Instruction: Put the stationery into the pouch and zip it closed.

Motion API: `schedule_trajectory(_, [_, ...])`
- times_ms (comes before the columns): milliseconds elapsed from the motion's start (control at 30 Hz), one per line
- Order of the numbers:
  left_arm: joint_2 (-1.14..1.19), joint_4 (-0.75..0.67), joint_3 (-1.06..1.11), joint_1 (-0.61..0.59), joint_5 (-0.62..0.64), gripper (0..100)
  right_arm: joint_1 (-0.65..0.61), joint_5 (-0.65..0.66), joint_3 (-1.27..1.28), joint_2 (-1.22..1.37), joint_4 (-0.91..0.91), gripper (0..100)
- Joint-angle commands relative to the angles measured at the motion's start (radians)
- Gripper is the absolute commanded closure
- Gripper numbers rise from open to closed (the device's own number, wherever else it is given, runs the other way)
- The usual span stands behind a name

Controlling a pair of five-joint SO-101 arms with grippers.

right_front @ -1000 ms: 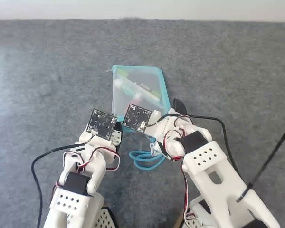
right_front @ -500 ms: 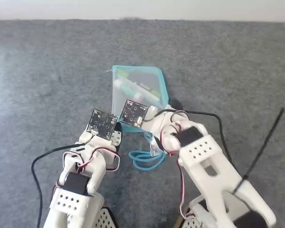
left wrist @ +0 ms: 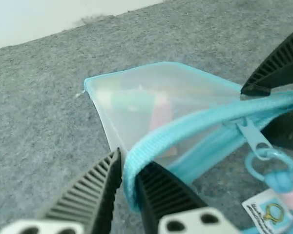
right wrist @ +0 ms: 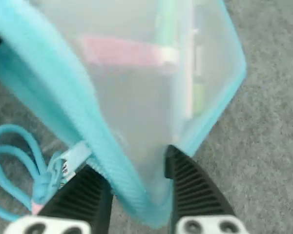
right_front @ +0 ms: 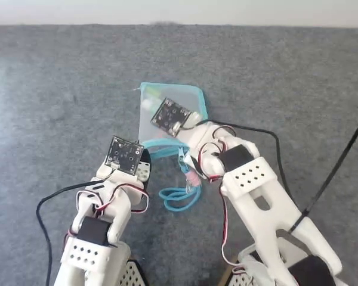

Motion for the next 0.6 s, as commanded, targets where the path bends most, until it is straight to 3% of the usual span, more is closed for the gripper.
schedule_trajectory(0, [-0.005,0.014,-0.076,0.021,-0.014,95,0.024,-0.055,-0.115,-0.004,0.008,99.0])
schedule_trajectory(167, [-0.006,0.187,-0.277,-0.091,0.103,78,0.031,-0.063,-0.118,-0.004,0.013,99.1])
schedule_trajectory(467, [-0.006,0.339,-0.447,-0.213,0.130,77,0.031,-0.175,-0.135,-0.004,0.004,99.1])
schedule_trajectory(567, [-0.025,0.379,-0.467,-0.181,0.124,77,0.033,-0.209,-0.164,-0.004,0.012,99.1])
